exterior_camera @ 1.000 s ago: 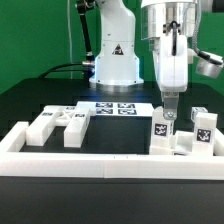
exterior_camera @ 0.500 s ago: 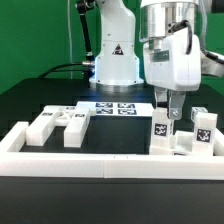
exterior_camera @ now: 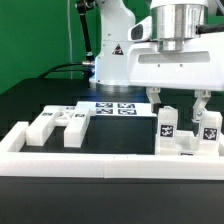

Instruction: Assemble chair

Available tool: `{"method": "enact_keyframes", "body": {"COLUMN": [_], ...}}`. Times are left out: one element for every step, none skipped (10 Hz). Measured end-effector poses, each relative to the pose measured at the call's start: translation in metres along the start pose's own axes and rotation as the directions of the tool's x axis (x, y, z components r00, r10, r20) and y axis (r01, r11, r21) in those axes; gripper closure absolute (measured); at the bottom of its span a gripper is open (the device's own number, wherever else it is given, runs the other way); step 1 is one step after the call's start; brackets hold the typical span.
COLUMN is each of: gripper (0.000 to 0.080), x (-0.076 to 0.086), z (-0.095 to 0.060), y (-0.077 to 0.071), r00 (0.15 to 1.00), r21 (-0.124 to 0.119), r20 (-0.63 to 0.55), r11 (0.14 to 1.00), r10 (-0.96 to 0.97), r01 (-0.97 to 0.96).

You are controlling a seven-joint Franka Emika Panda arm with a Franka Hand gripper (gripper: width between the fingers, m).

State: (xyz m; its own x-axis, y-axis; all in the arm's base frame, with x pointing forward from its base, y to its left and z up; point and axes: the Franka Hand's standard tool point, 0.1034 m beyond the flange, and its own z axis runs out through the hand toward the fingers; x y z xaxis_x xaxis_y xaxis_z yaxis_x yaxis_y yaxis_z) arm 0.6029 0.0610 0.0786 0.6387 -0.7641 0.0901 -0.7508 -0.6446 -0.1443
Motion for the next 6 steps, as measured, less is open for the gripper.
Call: {"method": "enact_keyframes", "body": {"gripper": [0.0150,0.0150,0.0150,0.0150,0.0150,0.0150], "x": [0.002,0.002,0.003,0.007,0.010,0.012], "z": [0.000,0.000,0.000,0.000,0.000,0.001], "y": [0.001,0.001,0.002,0.005,0.007,0.008], "r00": [0.999,0.992,0.974,0.946,0.910,0.873], "r21": [-0.001,-0.002,-0.003,-0.005,-0.006,-0.011], "r20": [-0.001,-0.001,-0.003,-0.005,-0.006,-0.005], "r11": [0.999,0.992,0.974,0.946,0.910,0.873], "r10": [-0.043,-0.129,-0.226,-0.325,-0.415,-0.488], "r01": [0.043,0.129,0.226,0.325,0.415,0.488]}}
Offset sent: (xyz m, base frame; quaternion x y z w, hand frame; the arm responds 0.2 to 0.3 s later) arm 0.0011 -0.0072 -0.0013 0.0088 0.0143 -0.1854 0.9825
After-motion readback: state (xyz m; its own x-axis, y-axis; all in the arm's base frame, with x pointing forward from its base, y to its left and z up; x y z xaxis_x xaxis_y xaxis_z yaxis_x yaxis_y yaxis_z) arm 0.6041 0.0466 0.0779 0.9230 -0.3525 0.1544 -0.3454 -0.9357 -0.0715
